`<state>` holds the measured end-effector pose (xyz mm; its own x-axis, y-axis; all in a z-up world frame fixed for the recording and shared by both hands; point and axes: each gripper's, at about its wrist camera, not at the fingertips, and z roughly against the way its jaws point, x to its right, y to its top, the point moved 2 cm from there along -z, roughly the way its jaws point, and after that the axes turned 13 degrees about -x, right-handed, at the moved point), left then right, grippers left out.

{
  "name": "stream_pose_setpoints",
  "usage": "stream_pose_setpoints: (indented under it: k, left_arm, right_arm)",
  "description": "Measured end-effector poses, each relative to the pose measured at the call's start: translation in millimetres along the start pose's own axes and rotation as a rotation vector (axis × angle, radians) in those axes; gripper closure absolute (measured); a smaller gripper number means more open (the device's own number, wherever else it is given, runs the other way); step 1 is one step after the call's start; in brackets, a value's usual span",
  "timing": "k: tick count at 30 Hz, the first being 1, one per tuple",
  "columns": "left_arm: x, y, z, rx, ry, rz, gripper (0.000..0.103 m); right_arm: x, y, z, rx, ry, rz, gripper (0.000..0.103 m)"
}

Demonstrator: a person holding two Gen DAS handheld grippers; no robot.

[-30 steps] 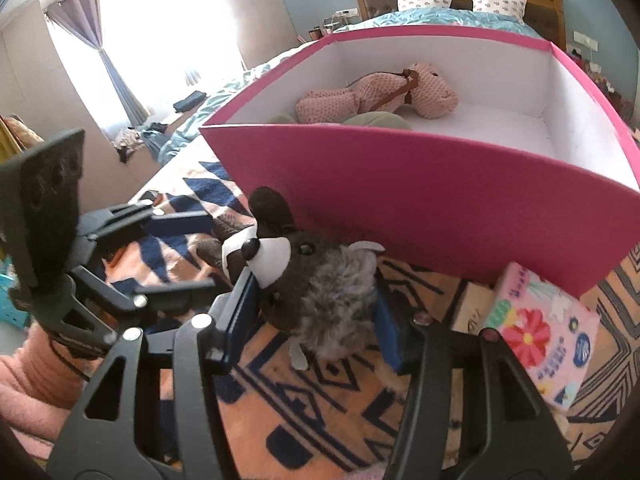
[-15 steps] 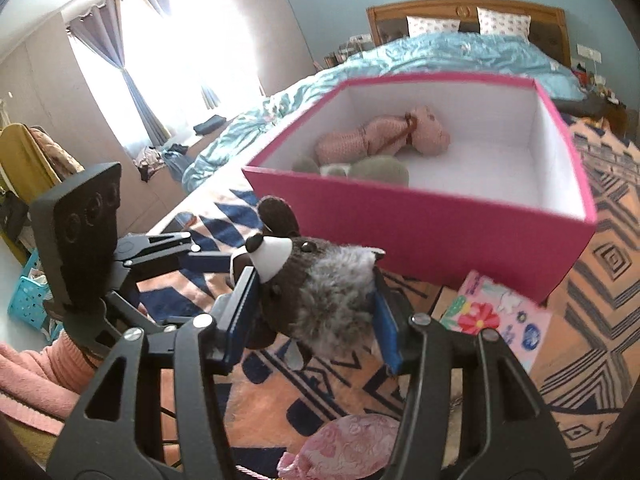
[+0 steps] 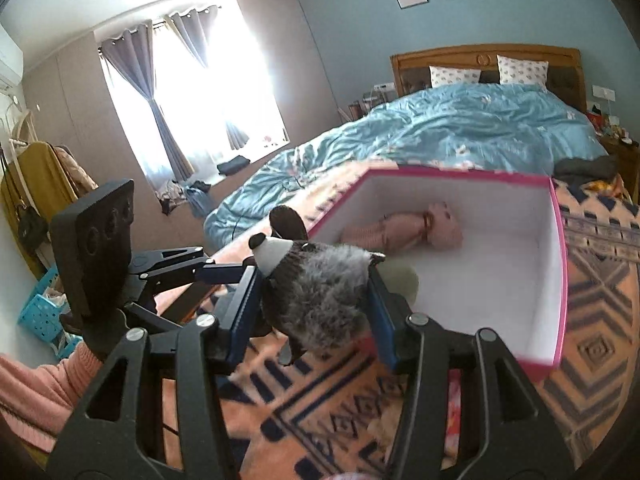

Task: Organize objects
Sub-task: 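Lift the plush dog into the pink box and open the right gripper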

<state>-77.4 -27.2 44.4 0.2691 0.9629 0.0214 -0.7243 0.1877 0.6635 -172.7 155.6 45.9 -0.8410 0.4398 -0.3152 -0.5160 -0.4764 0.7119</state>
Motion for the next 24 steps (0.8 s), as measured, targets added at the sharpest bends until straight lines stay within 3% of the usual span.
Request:
stream_pose_setpoints:
  k: [7, 13, 19, 24]
  left_arm:
    - [-13.4, 29.5, -30.3, -0.048, 0.09, -0.009, 0.047]
    - [-18.1, 27.5, -61.6, -0.126, 0.138, 0.008, 0.048]
    - [-15.7, 34.2, -73.5, -0.146, 0.202, -0.014, 0.046]
    - [-28.5, 44.6, -78.0, -0.132, 0.312, 0.019, 0.046]
  right_arm:
    - [26.7, 36.3, -41.6, -0.043, 0.008, -0.032, 0.052]
    - [65.8, 44.8, -88.0, -0.173, -0.014, -0.135, 0.056]
    - [70.6, 52.4, -98.6, -0.2, -0.038, -0.156, 0.056]
    - [70.1, 50.1, -86.5, -0.177, -0.087, -0.158, 0.055]
